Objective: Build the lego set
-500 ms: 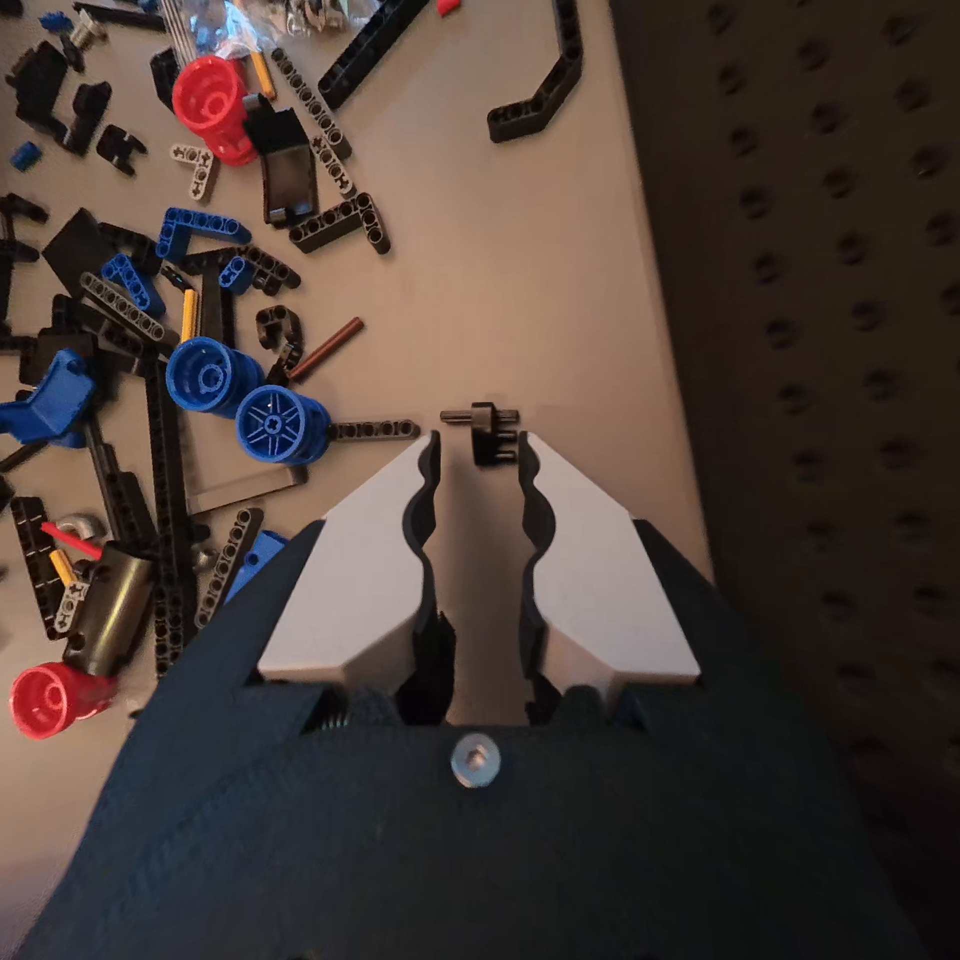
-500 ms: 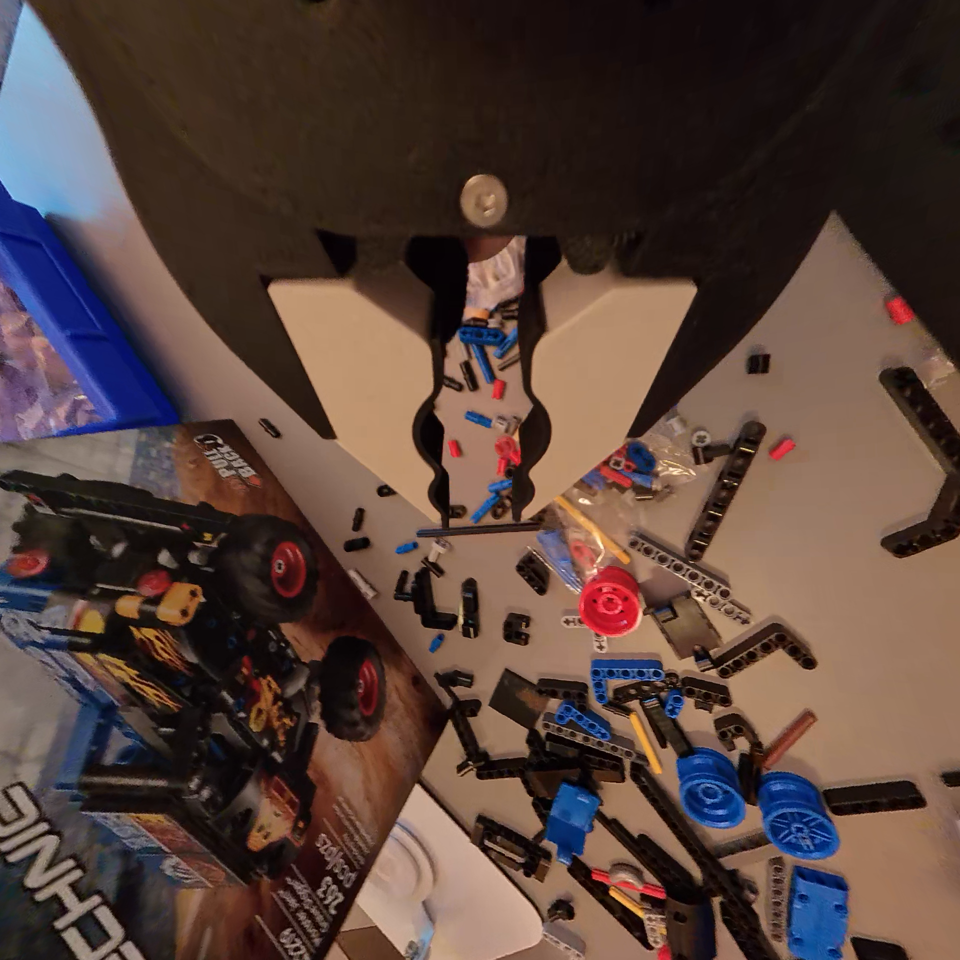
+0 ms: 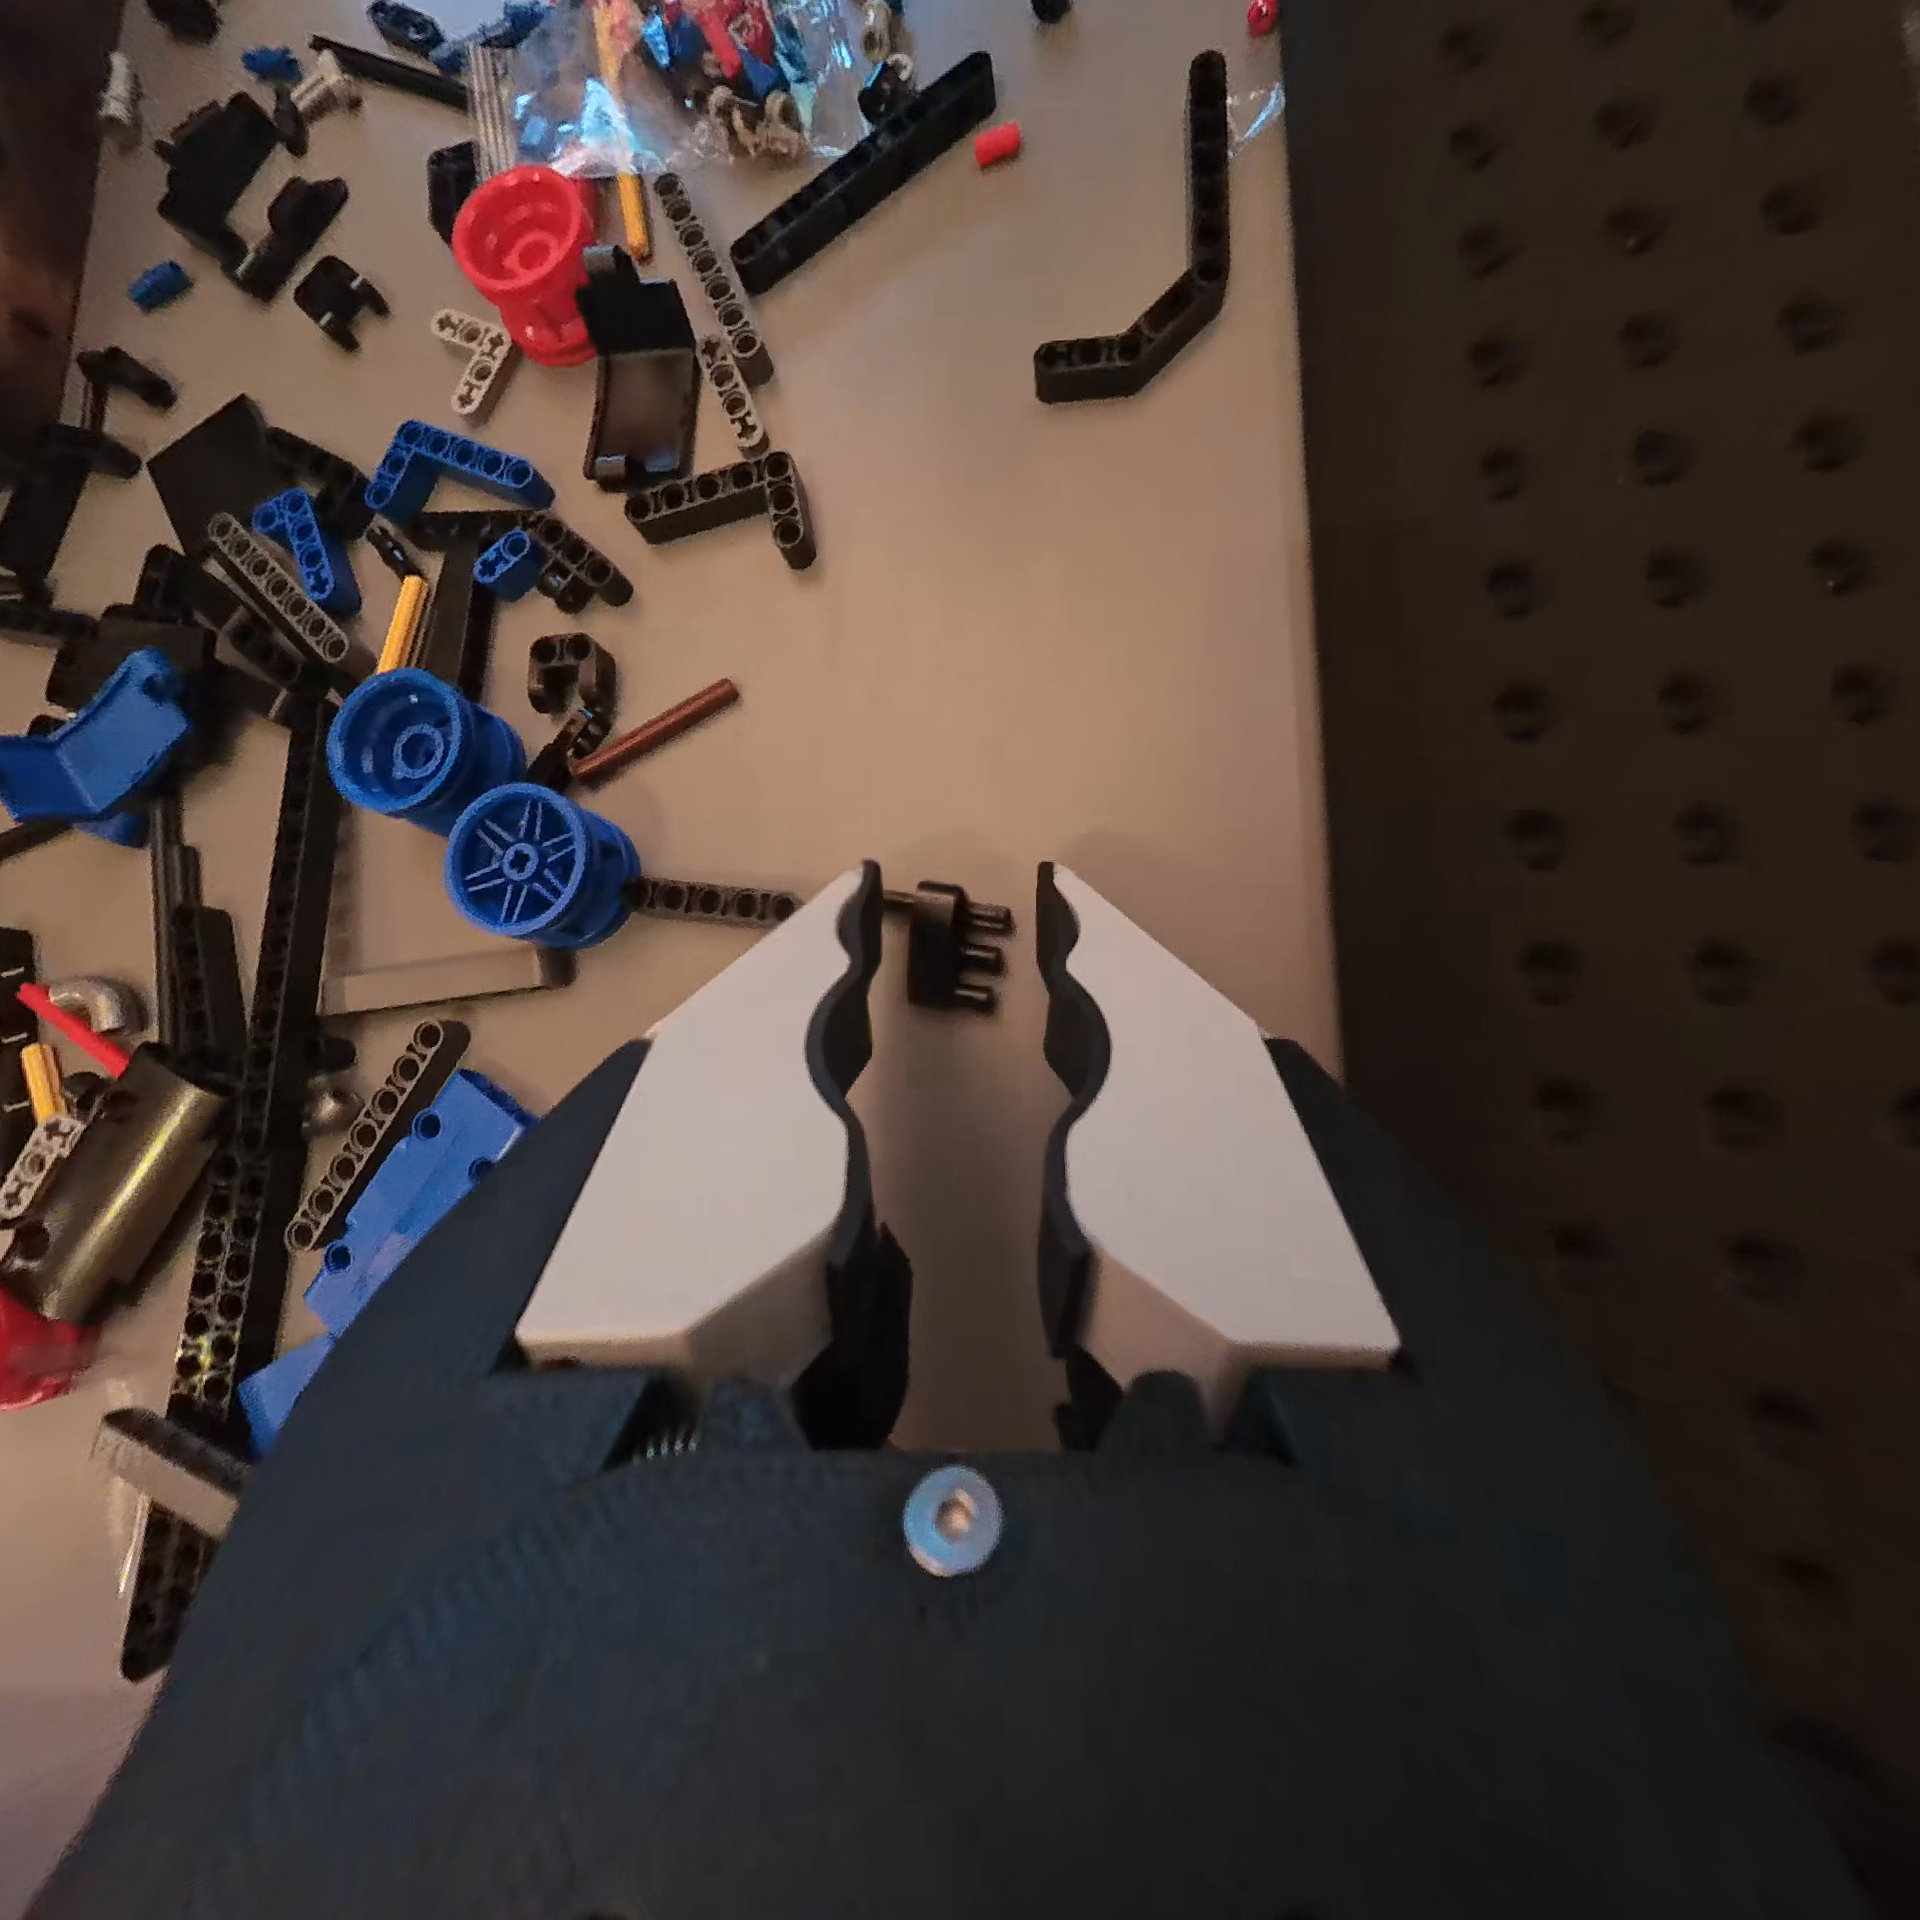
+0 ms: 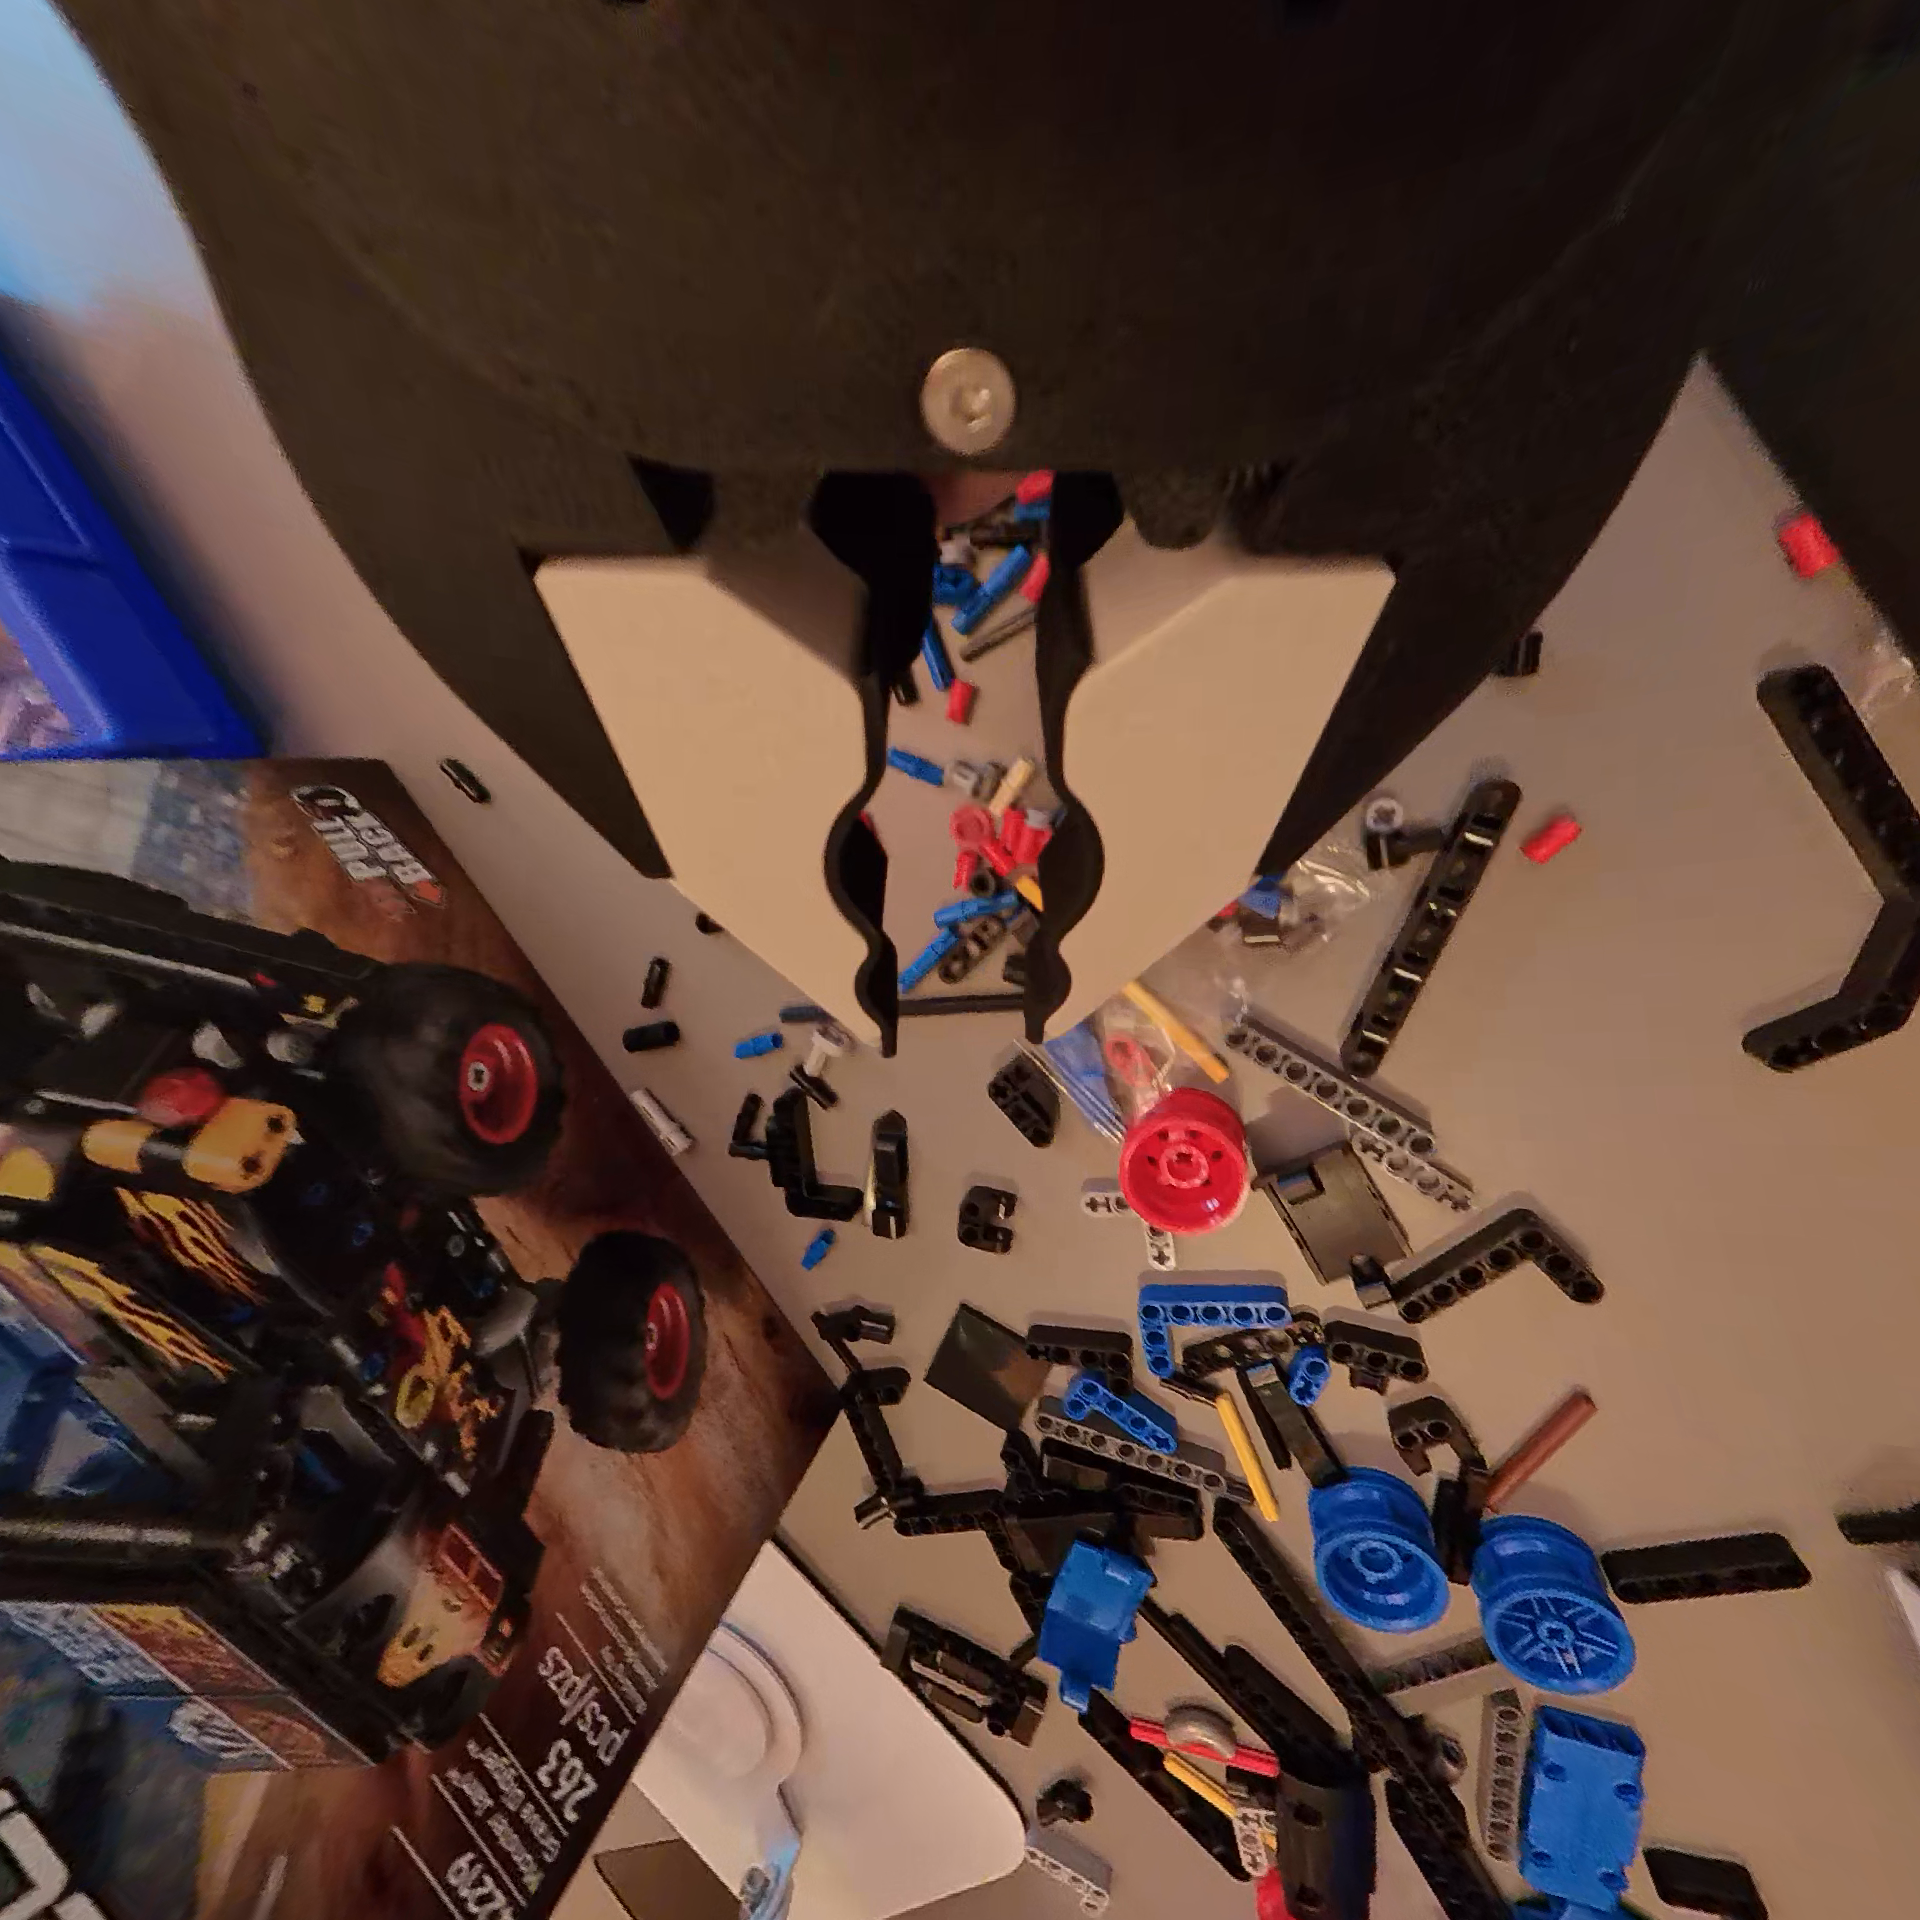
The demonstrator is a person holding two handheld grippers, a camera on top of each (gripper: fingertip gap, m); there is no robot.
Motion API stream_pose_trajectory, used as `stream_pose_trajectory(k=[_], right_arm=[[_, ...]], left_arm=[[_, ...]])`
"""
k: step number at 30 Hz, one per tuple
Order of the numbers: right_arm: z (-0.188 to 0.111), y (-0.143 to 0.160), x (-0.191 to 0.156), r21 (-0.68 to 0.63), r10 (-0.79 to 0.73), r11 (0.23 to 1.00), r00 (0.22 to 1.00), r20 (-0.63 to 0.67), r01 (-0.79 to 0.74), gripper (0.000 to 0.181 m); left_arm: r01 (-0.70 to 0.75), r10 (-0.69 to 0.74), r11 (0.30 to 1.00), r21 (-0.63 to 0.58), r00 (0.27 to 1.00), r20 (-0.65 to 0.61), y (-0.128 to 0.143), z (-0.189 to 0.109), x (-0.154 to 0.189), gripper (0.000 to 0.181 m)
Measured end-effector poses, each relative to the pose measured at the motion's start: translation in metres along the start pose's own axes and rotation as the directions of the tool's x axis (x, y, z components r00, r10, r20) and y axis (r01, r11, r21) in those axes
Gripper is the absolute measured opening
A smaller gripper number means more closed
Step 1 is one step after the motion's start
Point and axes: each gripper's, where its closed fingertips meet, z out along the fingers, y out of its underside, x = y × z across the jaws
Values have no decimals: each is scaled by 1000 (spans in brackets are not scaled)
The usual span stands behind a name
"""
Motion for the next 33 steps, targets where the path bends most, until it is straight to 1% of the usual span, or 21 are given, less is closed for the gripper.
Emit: stream_pose_trajectory(k=[3,6,8,10,13,15,17,18,21,22,24,26,27,28,29,33], right_arm=[[16,-3,-3,-41,6,999,999,35,-4,21],[38,5,-9,-131,7,991,991,130,10,22],[50,10,-4,-178,-13,983,990,140,38,22],[57,10,-3,-198,-9,979,986,164,42,22],[64,12,-8,-215,42,976,969,244,12,25],[67,13,-10,-221,62,975,959,276,1,24],[67,12,-14,-218,71,976,950,303,-4,17],[66,12,-16,-216,68,976,949,309,0,8],[67,11,-18,-211,76,978,948,309,-10,7],[67,11,-17,-211,81,977,950,302,-16,9],[66,13,-17,-221,90,975,950,299,-22,21],[67,18,-20,-239,80,971,949,304,-6,21],[67,19,-20,-240,77,971,951,301,-2,19],[68,18,-21,-234,74,972,950,304,-1,9],[68,19,-21,-231,65,973,952,300,6,5],[64,13,-15,-204,55,979,963,263,0,5]], left_arm=[[-2,3,1000,13,1000,-17,-1,3,3,25],[-1,2,999,48,1000,-14,-4,0,2,24],[8,-8,997,76,1000,-6,-5,-3,0,24],[17,-17,996,88,1000,-5,-5,-5,-1,24],[17,-17,995,101,1000,-8,-5,-5,0,24],[21,-20,994,105,1000,-2,-5,-6,-2,24],[26,-26,994,110,1000,3,-5,-7,-3,24],[23,-25,994,107,1000,14,-5,-9,-3,25],[28,-35,991,133,998,53,-11,-17,-5,26],[36,-45,989,142,997,65,-11,-19,-5,26],[48,-60,989,143,995,81,-8,-20,-5,26],[61,-75,988,143,993,95,-5,-21,-5,26],[69,-83,987,144,992,94,-5,-21,-5,26],[70,-85,987,145,992,96,-4,-21,-5,26],[70,-86,987,144,991,104,-4,-21,-6,26],[91,-113,983,158,984,138,-5,-25,-12,29]])
